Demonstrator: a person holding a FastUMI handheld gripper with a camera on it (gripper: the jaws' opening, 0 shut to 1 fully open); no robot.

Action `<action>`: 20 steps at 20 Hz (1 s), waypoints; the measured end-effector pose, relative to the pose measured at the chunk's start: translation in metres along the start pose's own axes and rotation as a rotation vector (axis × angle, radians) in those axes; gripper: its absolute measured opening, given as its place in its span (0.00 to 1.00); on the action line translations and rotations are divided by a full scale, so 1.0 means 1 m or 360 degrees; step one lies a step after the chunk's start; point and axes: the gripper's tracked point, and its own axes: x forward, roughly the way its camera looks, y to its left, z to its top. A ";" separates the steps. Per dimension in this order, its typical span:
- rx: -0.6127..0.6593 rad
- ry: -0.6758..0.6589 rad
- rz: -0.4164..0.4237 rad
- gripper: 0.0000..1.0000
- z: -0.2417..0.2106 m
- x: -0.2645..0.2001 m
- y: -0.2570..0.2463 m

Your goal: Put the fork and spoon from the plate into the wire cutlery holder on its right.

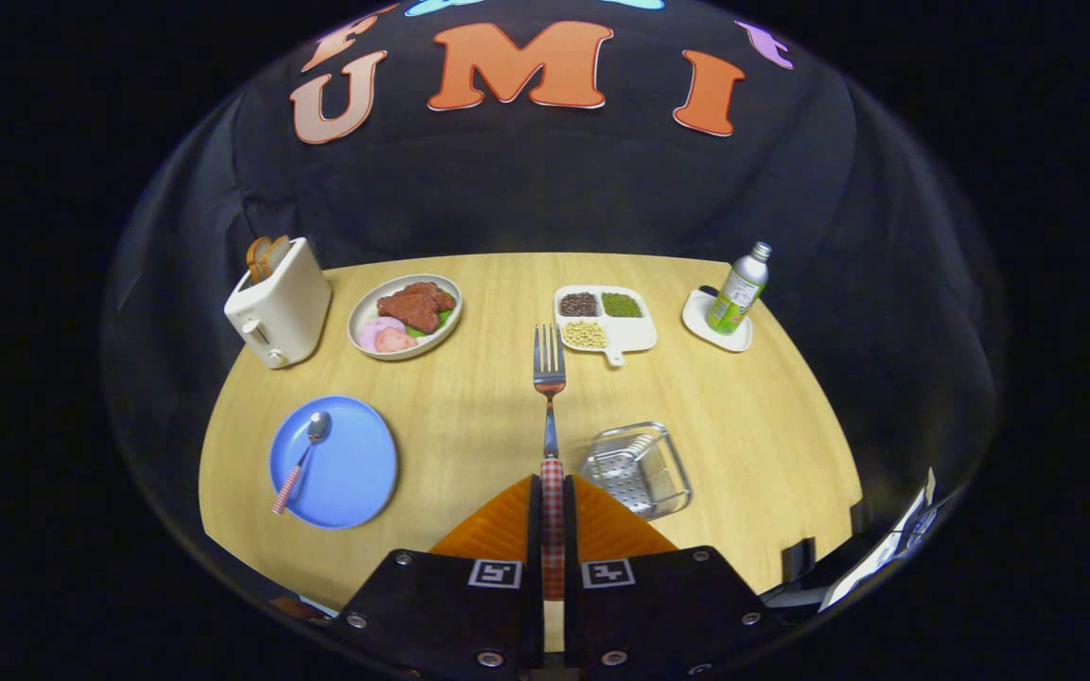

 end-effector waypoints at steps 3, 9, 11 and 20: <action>-0.0106 0.0112 0.0005 0.09 -0.009 -0.005 -0.028; -0.0296 0.0336 0.0124 0.09 -0.025 -0.008 -0.051; -0.0334 0.0413 0.0145 0.09 -0.031 -0.003 -0.058; -0.0571 0.0835 0.0207 0.09 -0.061 0.012 -0.073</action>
